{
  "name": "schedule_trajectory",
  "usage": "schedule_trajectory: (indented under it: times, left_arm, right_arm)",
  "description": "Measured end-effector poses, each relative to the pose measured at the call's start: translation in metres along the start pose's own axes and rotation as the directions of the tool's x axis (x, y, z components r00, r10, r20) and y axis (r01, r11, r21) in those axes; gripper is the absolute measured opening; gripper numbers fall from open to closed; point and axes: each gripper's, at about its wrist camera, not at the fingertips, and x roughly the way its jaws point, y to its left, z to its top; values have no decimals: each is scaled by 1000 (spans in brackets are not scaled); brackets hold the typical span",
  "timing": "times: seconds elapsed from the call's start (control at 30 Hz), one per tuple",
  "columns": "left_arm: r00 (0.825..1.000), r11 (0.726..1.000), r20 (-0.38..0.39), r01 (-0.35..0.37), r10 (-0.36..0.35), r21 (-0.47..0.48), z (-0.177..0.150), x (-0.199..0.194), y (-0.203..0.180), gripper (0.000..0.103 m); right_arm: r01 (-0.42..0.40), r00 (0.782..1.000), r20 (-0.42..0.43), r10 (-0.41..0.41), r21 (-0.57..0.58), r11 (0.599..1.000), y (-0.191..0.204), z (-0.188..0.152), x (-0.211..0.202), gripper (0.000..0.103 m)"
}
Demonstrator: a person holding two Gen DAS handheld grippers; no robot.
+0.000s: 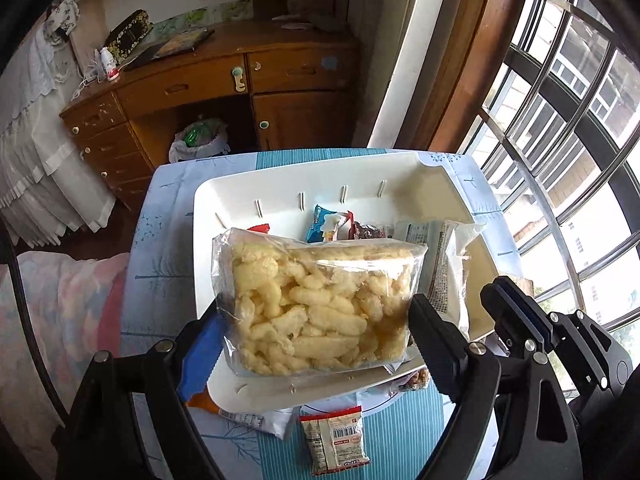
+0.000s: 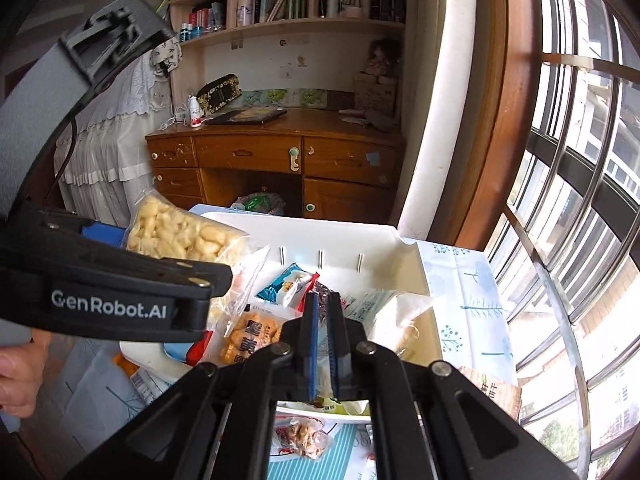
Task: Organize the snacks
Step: 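Carry both packs into the white bin and open both tools, then withdraw both tools toward the LIPO biscuit pack and the yellow-puff bag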
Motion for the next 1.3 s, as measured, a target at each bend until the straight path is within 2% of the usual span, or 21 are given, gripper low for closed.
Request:
schedule_trajectory:
  times: [0.13,0.2,0.27,0.6,0.7,0.83,1.03,1.17,1.3]
  left_arm:
    - [1000,1000,14,6,-6,7,1,-15,-3,93]
    - [999,1000,36,3,-4,24,0,-25,-9,93]
    - [999,999,42,18,-19,31,-3,-34,-13,93]
    - [999,999,26,36,-36,8,-26,-64,-43,93]
    - [999,999,29,36,-36,-12,-35,-72,-54,93]
    - [1000,999,25,13,-12,-32,-47,-80,-65,93]
    - [1000,996,21,-13,15,-89,-71,-88,-77,93]
    - [998,990,-31,-53,49,-128,-92,-81,-81,93]
    - [994,979,-82,-90,75,-185,-114,-67,-78,93]
  right_arm:
    - [13,999,-30,-12,15,1000,-7,3,-5,6]
    - [6,1000,-30,-5,31,999,-12,4,-11,18]
    - [-1,1000,-23,1,39,999,-19,5,-19,25]
    - [-8,1000,-29,9,64,998,-63,-2,-60,28]
    - [-18,999,-50,22,74,997,-77,-9,-70,33]
    - [-41,993,-101,53,109,993,-97,-22,-79,34]
    - [-77,970,-213,120,200,977,-129,-43,-87,39]
    - [-104,944,-270,190,302,947,-152,-59,-84,40]
    - [-94,923,-320,214,353,931,-168,-73,-80,42]
